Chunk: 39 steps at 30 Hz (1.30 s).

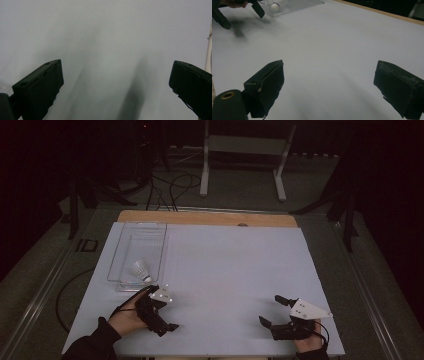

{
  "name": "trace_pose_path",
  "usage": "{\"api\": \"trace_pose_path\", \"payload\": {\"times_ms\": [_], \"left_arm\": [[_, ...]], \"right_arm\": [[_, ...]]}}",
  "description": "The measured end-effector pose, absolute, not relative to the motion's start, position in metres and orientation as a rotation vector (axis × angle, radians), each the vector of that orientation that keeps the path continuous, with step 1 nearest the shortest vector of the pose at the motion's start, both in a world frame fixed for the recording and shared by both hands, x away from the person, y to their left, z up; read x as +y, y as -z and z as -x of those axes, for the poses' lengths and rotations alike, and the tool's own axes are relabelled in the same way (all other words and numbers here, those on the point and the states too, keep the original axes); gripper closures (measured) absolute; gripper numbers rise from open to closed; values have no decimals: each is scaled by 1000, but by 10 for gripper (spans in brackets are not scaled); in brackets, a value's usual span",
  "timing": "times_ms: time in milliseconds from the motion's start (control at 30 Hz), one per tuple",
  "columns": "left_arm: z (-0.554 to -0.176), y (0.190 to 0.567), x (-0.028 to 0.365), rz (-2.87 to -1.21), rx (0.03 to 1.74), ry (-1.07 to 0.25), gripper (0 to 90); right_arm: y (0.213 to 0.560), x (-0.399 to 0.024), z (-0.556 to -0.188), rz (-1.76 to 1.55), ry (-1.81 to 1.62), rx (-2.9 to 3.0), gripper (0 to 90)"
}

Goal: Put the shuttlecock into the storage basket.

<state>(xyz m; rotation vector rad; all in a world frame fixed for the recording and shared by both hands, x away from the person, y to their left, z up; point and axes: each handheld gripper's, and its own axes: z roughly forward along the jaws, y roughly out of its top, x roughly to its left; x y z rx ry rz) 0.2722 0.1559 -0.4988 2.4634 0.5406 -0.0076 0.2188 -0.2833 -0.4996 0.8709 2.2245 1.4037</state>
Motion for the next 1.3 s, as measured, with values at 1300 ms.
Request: {"api": "trace_pose_path", "payload": {"times_ms": [1300], "left_arm": [[-256,523,187,-2279,777,-110,2]], "right_arm": [[499,-283,-218,-865,-1402,2236,96]]}}
